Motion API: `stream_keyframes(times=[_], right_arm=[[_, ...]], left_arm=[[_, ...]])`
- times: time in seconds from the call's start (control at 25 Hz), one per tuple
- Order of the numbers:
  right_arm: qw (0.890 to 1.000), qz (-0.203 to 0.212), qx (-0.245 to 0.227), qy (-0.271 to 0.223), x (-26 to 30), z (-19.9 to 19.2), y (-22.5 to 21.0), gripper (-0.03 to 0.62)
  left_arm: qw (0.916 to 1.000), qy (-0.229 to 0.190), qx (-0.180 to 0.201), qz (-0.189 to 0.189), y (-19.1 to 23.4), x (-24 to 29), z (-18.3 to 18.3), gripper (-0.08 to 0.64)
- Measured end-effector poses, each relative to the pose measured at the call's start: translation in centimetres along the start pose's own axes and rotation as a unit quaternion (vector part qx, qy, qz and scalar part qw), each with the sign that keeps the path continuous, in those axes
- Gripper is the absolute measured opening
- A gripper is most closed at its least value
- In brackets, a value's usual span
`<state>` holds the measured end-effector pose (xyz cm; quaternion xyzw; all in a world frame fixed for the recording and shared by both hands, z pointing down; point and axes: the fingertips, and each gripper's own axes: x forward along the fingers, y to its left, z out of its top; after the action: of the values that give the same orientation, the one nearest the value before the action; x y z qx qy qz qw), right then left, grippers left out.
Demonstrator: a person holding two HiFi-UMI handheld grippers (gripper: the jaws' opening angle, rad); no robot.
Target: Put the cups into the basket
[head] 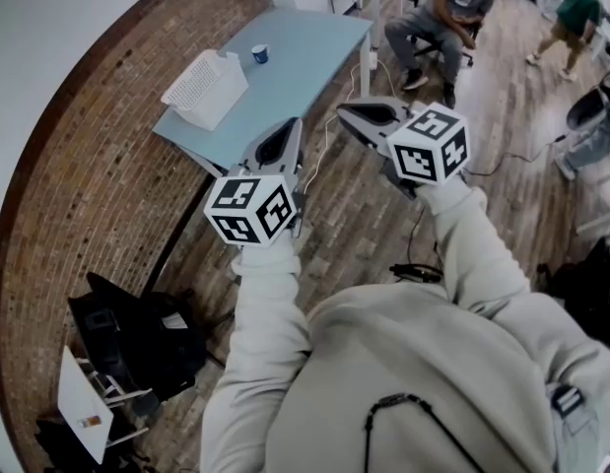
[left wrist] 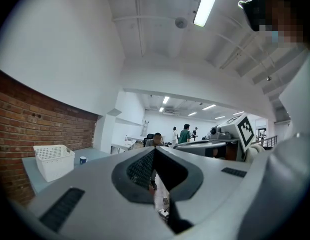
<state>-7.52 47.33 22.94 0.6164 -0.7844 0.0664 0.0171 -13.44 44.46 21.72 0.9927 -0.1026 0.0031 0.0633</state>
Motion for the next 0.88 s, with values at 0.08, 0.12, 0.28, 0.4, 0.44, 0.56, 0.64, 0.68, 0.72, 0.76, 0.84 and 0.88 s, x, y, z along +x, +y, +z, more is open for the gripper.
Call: stream_keyframes(times=[0.08, 0.12, 0.28, 0.4, 0.44, 0.56, 0.64, 0.68, 0.72, 0.76, 0.84, 0.88], right_arm=[[1.000, 0.003, -0.003, -0.001, 0.0, 0.0, -0.2, 0.009], [1.000, 0.001, -0.006, 0.000, 0.1, -0.1, -0.3, 0.009], [1.000, 0.002, -0.010, -0.005, 0.2, -0.2, -1.0, 0.009], [1.000, 0.011, -0.002, -0.010, 0.6, 0.1, -1.2, 0.009], [1.000, 0.013, -0.003, -0.009, 0.8, 0.2, -1.1, 0.009], [1.000, 0.011, -0.010, -0.002, 1.0, -0.4, -1.0, 0.009], [1.000, 0.010, 0.000, 0.011, 0.5, -1.8, -1.6, 0.009], [1.000, 0.007, 0.011, 0.016, 0.0, -2.5, -2.2, 0.009], [1.000, 0.002, 0.021, 0.018, -0.6, -2.9, -3.0, 0.009], [0.999, -0.007, 0.030, 0.015, -1.1, -3.0, -3.9, 0.009], [0.999, -0.025, 0.047, 0.003, -1.7, -2.7, -5.7, 0.009], [0.998, -0.031, 0.053, -0.001, -1.6, -2.7, -6.4, 0.009]], left_arm=[[1.0000, 0.001, 0.002, 0.005, 0.1, 0.3, -0.1, -0.005], [1.0000, 0.001, 0.005, 0.008, 0.2, 0.4, 0.0, -0.005], [0.9998, -0.005, 0.005, 0.018, 0.0, 0.7, 0.2, -0.006], [0.9996, -0.016, -0.014, 0.017, 0.5, 0.6, 0.4, -0.006], [0.9996, -0.015, -0.015, 0.018, 0.8, 0.5, 0.4, -0.006], [0.9999, -0.002, -0.003, 0.014, 1.0, 0.9, 0.0, -0.005], [1.0000, 0.003, 0.002, 0.000, 0.3, 1.6, -0.4, -0.005], [0.9999, 0.005, 0.005, -0.010, -0.4, 2.0, -0.6, -0.005], [0.9997, 0.008, 0.009, -0.022, -1.1, 2.5, -0.8, -0.005], [0.9992, 0.009, 0.013, -0.036, -1.9, 2.9, -0.9, -0.005], [0.9983, 0.011, 0.015, -0.055, -2.6, 3.8, -1.2, -0.005], [0.9982, 0.013, 0.013, -0.058, -2.5, 4.1, -1.5, -0.005]])
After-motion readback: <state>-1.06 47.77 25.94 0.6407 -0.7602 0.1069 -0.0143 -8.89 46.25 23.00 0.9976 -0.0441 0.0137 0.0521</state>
